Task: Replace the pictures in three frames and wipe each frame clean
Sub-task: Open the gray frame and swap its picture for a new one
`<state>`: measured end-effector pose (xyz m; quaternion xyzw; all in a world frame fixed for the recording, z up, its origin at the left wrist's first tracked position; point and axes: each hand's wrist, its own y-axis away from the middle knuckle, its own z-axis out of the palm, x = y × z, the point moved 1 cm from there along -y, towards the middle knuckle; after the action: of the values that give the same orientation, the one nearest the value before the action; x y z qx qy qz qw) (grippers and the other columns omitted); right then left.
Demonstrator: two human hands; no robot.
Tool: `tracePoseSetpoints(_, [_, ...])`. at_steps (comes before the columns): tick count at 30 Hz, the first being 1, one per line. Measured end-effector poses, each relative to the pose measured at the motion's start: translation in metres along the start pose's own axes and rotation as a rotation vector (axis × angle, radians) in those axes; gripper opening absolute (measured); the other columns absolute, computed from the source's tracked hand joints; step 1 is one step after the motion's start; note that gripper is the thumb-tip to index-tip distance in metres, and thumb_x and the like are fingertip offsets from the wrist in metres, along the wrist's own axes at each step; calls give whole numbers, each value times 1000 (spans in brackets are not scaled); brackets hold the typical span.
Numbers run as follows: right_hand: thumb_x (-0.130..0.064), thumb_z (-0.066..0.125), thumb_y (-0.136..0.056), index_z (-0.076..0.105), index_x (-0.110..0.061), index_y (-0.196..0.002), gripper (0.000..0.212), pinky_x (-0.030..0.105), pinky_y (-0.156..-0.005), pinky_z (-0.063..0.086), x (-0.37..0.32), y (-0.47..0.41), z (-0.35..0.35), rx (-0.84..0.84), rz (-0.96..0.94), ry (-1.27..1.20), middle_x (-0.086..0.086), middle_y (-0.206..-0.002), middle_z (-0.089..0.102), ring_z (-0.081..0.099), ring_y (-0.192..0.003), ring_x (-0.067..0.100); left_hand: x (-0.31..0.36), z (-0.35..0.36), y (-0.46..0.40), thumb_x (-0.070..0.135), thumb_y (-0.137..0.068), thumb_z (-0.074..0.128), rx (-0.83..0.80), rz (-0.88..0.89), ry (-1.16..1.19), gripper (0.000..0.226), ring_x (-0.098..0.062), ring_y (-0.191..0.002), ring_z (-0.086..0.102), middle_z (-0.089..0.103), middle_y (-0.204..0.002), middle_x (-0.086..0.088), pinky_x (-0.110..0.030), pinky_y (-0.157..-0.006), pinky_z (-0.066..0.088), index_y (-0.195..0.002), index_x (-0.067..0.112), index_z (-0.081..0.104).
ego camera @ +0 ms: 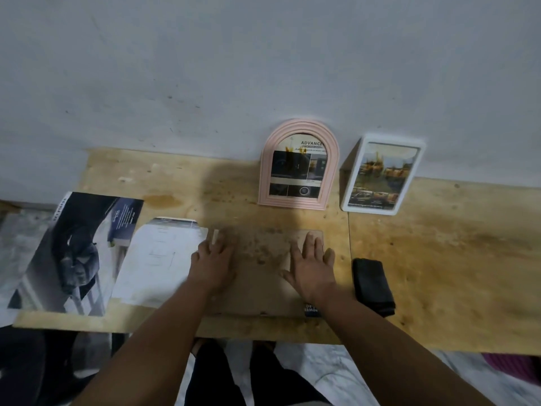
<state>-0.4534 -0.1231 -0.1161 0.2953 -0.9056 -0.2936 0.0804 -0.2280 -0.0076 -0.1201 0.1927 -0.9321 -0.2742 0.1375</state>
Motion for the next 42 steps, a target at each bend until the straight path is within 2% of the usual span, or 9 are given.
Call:
tracePoseSetpoints(3, [-54, 41, -104, -1, -12, -163, 84, 68, -121, 7, -4, -5, -8, -4, -86, 28, 16, -169, -17, -15, -155, 41, 4, -1, -9, 53, -95, 52, -74, 131, -128, 91, -43, -152, -27, -27, -168, -4, -61, -123, -7, -162, 33, -5])
tracePoseSetpoints(6, [-34, 52, -100, 1, -18, -164, 83, 66, -123, 2, -12, -14, -13, -72, -211, -25, 12, -170, -15, -23, -153, 39, 5, 7, -12, 68, -85, 55, -118, 151, -80, 109, -33, -142, -43, -42, -160, -1, -63, -123, -4, -160, 34, -16])
tracePoseSetpoints(8, [-33, 54, -95, -1, -23, -164, 89, 65, -124, -2, -15, -17, -12, -105, -233, -25, 10, -170, -18, -27, -152, 39, 3, 8, -12, 75, -81, 56, -102, 136, -39, 115, -29, -143, -42, -42, -160, 3, -64, -122, 6, -159, 34, -18])
tracePoseSetpoints(14, [-65, 47, -94, -13, -27, -162, 98, 61, -124, -4, -14, -19, -14, -140, -231, 23, 5, -163, -37, -33, -149, 35, 12, -2, -8, 78, -86, 51, -92, 101, -47, 109, -36, -154, -25, -32, -166, 0, -63, -122, 16, -162, 30, -9])
tracePoseSetpoints(18, [-68, 46, -94, -12, -23, -162, 100, 65, -123, -1, -17, -19, -10, -142, -228, 112, 11, -159, -40, -31, -149, 42, 17, -1, -8, 79, -87, 48, -103, 82, -60, 108, -38, -154, -22, -30, -167, -3, -62, -124, 12, -162, 27, -9])
tracePoseSetpoints(24, [-66, 52, -89, 0, -22, -164, 101, 66, -122, 3, -22, -17, -20, -62, -193, 89, 17, -169, -14, -15, -155, 43, 14, 7, -12, 79, -91, 38, -102, 86, -90, 101, -37, -153, -25, -36, -164, -2, -65, -124, 3, -162, 27, -14])
tracePoseSetpoints(33, [-90, 34, -78, -28, -24, -157, 120, 65, -120, -10, -6, -16, 5, -62, -111, 50, 14, -160, -41, -34, -150, 30, 10, 21, -16, 84, -89, 24, -47, 97, -163, 101, -38, -151, -31, -40, -162, -4, -69, -119, -14, -157, 27, -25])
tracePoseSetpoints(37, [-86, 45, -76, -23, -23, -159, 124, 64, -122, -6, -5, -12, -5, -85, -134, 18, 12, -160, -39, -32, -151, 29, 18, 9, -10, 81, -91, 33, -12, 92, -198, 103, -41, -154, -22, -29, -167, -9, -68, -118, -14, -160, 24, -16])
tracePoseSetpoints(42, [-60, 51, -91, -5, -19, -163, 100, 65, -123, 1, -12, 3, -7, -20, -248, 55, 12, -170, -17, -19, -155, 34, 30, -4, -5, 59, -98, 50, -29, 182, -115, 92, -39, -153, -22, -15, -171, -9, -66, -123, -7, -163, 21, -2])
